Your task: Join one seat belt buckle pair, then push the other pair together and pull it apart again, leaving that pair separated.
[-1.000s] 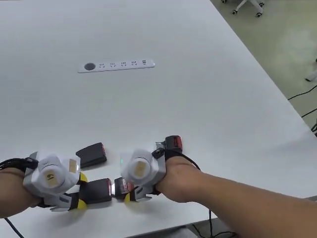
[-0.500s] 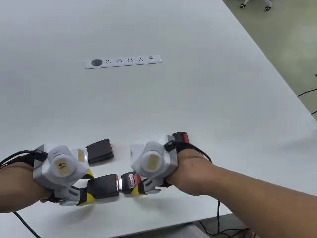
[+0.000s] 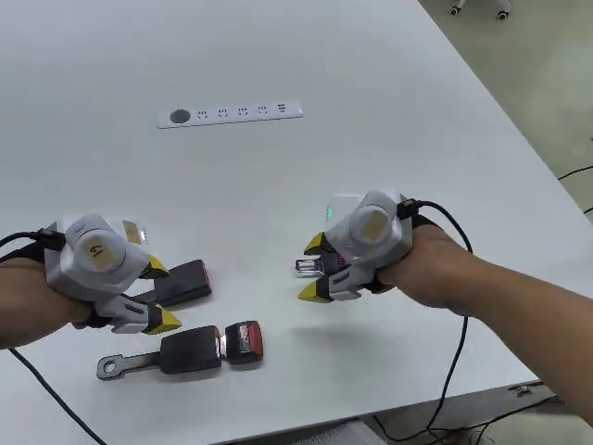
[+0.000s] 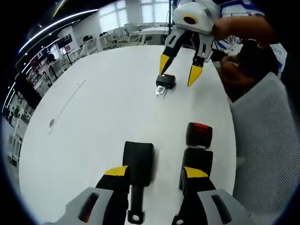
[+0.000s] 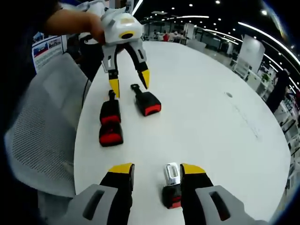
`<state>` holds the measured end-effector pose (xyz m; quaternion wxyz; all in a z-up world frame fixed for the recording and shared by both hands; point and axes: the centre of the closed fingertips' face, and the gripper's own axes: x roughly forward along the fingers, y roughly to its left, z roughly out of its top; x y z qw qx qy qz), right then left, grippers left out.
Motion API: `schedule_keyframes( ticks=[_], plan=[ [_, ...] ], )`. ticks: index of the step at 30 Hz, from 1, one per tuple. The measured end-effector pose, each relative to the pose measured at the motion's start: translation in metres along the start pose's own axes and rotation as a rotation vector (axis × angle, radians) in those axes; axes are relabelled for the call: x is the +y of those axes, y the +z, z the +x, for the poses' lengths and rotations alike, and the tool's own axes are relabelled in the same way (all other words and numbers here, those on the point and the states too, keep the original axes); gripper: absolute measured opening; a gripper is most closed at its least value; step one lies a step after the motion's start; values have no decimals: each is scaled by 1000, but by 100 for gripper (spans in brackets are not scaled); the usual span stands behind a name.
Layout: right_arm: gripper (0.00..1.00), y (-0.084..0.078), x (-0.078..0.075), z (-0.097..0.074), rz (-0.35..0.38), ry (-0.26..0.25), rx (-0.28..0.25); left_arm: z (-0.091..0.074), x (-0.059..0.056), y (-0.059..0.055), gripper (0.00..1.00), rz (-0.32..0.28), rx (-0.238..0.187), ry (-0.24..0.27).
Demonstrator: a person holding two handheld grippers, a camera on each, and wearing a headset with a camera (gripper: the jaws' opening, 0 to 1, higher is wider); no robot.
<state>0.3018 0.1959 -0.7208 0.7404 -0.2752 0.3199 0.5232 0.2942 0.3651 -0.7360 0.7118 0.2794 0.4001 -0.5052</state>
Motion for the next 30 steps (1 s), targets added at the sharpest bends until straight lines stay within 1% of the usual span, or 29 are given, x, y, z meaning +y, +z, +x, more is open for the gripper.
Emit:
schedule_keyframes(
  ticks=[1,3,4,5,7,8,10,11,13,14,16,18,20,21,22,23,24,25,27,29,30],
  plan=[
    [36,-2,-5,-1,-2,-6,2,1,7,3,48,3,-2,9],
    [37,-8,-15,-2,-3,-21,12,6,15,6,51,19,2,18],
    [37,-15,-22,-1,9,-23,23,8,20,4,52,25,13,23],
    [37,-19,-24,-1,13,-22,28,10,26,2,53,46,27,31],
    [38,-33,-29,0,17,-24,59,16,30,0,56,53,43,34],
    [38,-43,-31,2,15,-24,77,16,30,0,56,54,46,34],
    [39,-54,-33,2,20,-23,98,19,32,0,56,50,56,28],
    [39,-56,-34,2,29,-20,99,21,34,-2,55,49,63,29],
    [39,-60,-33,2,42,-4,99,22,32,-4,53,74,80,20],
    [39,-61,-33,2,41,-4,101,24,31,-6,53,81,86,13],
    [39,-63,-33,5,43,3,103,29,32,-10,52,77,98,9],
    [39,-71,-32,12,32,24,116,34,35,-15,50,86,105,6],
    [38,-70,-31,11,27,30,126,36,37,-16,47,86,112,-2],
    [37,-70,-32,14,26,36,126,36,35,-15,47,92,110,-13],
    [36,-71,-31,16,20,43,134,40,34,-21,46,104,128,-27],
    [35,-72,-30,16,14,50,149,41,33,-23,44,105,139,-34],
    [34,-69,-29,16,7,54,142,43,33,-27,43,102,151,-39],
    [34,-70,-30,19,2,58,148,42,32,-24,41,105,137,-50],
    [33,-71,-30,20,-9,64,153,40,33,-23,39,112,138,-51],
    [33,-72,-30,21,-2,75,164,40,28,-21,36,120,133,-76],
    [33,-72,-30,21,-5,79,164,40,29,-20,36,133,130,-70]
  ],
)
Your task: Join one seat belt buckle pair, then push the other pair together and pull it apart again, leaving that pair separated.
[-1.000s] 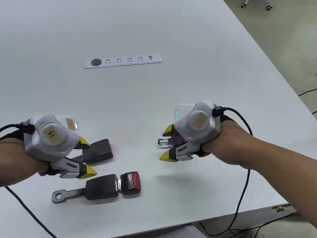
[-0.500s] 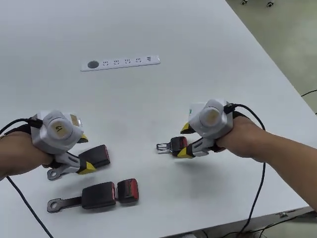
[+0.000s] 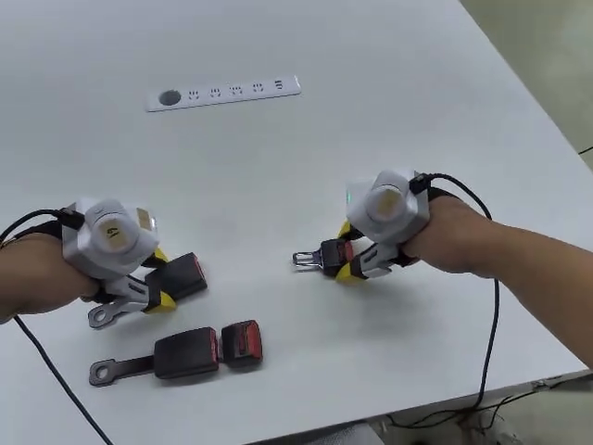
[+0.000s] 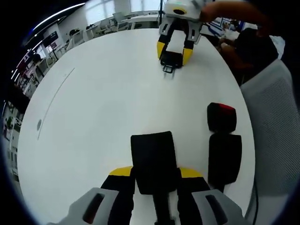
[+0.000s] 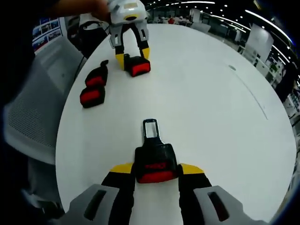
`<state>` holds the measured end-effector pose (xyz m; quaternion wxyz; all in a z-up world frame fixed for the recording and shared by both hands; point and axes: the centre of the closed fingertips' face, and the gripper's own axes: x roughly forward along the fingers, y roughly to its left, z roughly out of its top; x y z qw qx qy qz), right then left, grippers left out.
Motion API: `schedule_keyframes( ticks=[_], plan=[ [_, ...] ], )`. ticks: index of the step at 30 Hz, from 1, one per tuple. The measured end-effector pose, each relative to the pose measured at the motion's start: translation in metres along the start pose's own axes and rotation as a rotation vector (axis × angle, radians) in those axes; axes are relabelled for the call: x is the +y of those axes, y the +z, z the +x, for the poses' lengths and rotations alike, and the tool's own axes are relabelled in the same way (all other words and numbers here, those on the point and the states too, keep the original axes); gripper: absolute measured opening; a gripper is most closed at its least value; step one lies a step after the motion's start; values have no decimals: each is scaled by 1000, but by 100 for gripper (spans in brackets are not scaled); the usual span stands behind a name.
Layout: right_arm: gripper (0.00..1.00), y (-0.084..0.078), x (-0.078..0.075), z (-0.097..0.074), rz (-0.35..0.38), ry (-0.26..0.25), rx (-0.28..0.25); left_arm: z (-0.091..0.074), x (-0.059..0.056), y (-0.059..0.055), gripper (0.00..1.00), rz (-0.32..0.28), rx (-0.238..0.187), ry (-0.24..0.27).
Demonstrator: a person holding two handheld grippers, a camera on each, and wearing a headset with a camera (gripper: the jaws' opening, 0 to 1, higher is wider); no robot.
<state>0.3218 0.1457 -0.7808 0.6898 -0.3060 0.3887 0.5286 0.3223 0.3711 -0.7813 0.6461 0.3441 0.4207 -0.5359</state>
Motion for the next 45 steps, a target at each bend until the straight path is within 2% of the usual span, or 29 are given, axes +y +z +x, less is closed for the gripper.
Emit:
schedule_keyframes(
  ticks=[6,7,8,16,20,24,28,34,41,45],
  plan=[
    [33,1,-1,2,-21,21,-11,1,-4,3,35,62,16,-12],
    [33,1,-1,2,-20,21,-15,1,-8,5,35,94,24,-17],
    [33,1,-1,2,-20,21,-17,0,-6,5,34,108,28,-20],
    [33,2,-3,3,-17,24,-18,1,-7,6,34,110,34,-40],
    [33,6,-3,6,-10,12,20,1,-8,6,34,120,40,-48],
    [32,18,5,12,-3,7,15,1,-7,5,34,122,38,-48],
    [32,39,20,23,-22,17,12,1,-4,3,34,117,32,-49],
    [32,62,32,37,-40,18,6,3,-4,2,34,115,33,-45],
    [32,92,34,55,-62,7,8,3,-5,2,34,106,19,-38],
    [32,105,38,63,-48,-4,-2,4,-3,3,34,80,-10,-38]
  ],
)
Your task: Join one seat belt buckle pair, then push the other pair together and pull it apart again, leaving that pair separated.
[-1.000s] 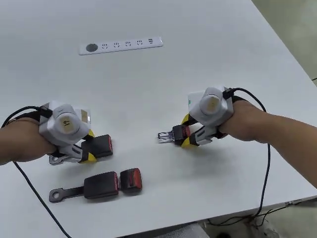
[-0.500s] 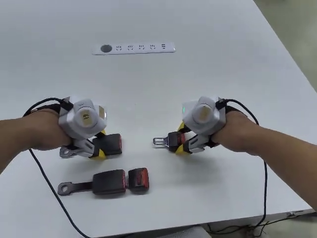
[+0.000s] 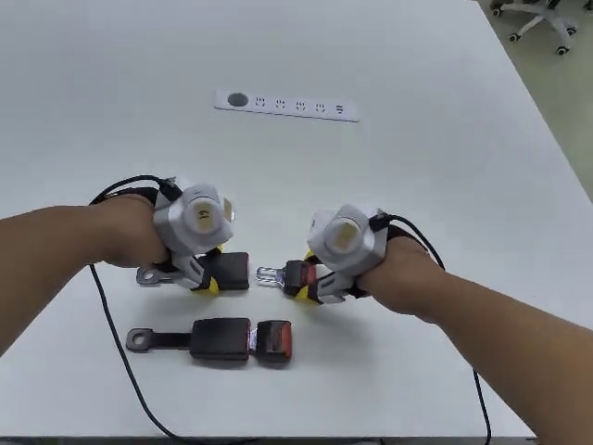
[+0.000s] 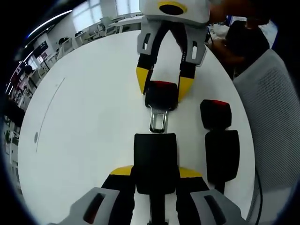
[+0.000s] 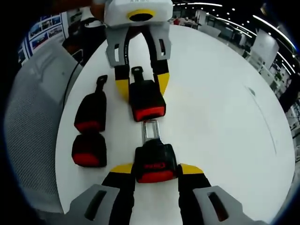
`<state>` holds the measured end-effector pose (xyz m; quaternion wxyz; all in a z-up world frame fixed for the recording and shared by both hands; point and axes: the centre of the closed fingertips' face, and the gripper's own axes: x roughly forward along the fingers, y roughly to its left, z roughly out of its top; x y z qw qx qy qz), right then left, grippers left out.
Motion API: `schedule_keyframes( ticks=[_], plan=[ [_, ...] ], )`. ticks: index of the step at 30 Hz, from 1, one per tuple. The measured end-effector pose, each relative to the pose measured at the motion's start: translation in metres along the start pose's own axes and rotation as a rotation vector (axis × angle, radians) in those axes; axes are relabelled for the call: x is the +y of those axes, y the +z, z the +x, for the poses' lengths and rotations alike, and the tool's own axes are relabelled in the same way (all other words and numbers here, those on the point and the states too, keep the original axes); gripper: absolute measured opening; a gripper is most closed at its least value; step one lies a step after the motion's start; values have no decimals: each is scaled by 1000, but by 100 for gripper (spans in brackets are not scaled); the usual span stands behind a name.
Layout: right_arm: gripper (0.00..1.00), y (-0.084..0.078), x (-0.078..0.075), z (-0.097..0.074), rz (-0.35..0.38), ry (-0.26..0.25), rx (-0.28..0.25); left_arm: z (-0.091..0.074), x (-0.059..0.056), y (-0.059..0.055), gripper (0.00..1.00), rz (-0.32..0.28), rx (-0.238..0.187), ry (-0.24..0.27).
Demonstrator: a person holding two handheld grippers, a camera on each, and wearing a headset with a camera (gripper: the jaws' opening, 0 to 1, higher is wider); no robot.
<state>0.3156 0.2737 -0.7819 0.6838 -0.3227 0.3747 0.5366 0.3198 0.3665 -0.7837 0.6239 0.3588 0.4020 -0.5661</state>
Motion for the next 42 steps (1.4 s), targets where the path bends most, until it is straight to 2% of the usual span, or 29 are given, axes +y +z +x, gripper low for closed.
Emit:
schedule_keyframes(
  ticks=[4,6,10,12,19,26,29,31,33,42],
  plan=[
    [32,5,-5,3,-13,-14,7,2,-2,2,34,10,10,-4],
    [32,6,-5,2,-29,-7,14,2,-2,2,34,14,15,-4],
    [32,12,0,4,-46,14,-5,3,-1,3,34,39,19,-15],
    [32,13,-4,8,-62,19,6,3,-2,3,34,46,21,-17],
    [31,13,-3,10,-93,46,10,2,-4,4,33,82,24,-28],
    [31,17,-3,13,-91,51,14,1,-4,5,33,76,5,-29],
    [31,19,-2,15,-84,48,9,2,-3,4,33,77,4,-30],
    [31,27,2,20,-77,51,-8,2,-2,4,33,87,11,-35],
    [31,30,3,22,-78,47,3,2,-2,4,32,96,18,-38],
    [31,29,3,19,-75,51,-5,1,-2,4,33,94,13,-40]
  ],
)
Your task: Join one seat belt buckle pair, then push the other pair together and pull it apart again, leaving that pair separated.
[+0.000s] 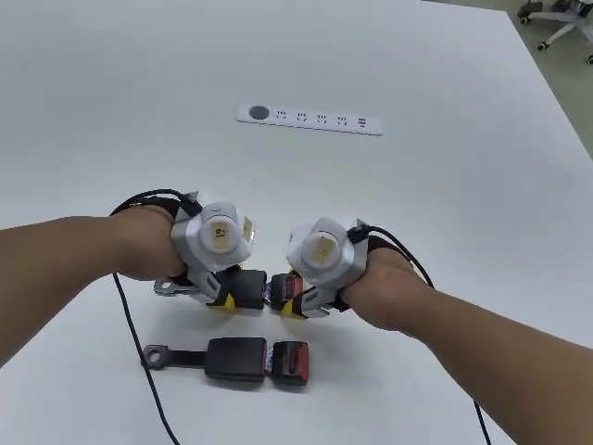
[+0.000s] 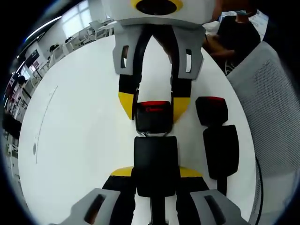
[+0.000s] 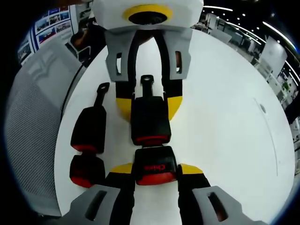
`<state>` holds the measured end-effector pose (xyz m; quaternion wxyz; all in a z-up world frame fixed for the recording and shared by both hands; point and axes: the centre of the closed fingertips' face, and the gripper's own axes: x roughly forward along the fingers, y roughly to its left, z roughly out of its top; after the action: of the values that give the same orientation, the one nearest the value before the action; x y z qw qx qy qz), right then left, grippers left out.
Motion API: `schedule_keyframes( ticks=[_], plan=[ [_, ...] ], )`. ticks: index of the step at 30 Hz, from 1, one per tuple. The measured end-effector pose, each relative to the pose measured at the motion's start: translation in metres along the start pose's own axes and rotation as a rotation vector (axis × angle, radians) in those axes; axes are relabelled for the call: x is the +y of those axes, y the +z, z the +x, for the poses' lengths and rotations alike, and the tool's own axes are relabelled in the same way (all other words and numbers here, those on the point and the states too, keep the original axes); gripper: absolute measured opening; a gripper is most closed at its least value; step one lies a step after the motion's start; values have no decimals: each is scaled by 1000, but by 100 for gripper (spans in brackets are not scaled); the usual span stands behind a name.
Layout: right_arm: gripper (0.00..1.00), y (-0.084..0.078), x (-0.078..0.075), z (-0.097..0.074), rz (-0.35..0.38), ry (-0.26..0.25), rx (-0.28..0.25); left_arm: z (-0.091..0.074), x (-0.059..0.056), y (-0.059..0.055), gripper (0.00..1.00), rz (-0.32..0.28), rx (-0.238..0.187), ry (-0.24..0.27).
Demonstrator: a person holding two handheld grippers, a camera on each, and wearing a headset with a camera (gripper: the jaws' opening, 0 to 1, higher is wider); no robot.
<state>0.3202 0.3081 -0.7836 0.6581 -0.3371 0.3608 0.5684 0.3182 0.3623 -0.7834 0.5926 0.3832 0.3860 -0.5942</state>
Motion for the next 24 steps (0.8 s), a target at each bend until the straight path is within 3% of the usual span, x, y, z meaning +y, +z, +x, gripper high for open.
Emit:
schedule_keyframes(
  ticks=[9,24],
  plan=[
    [32,0,-1,-5,-17,-6,-10,0,0,0,33,-10,-35,0],
    [33,-22,-4,-18,23,-14,-37,-1,1,0,33,-17,-19,2]
  ],
)
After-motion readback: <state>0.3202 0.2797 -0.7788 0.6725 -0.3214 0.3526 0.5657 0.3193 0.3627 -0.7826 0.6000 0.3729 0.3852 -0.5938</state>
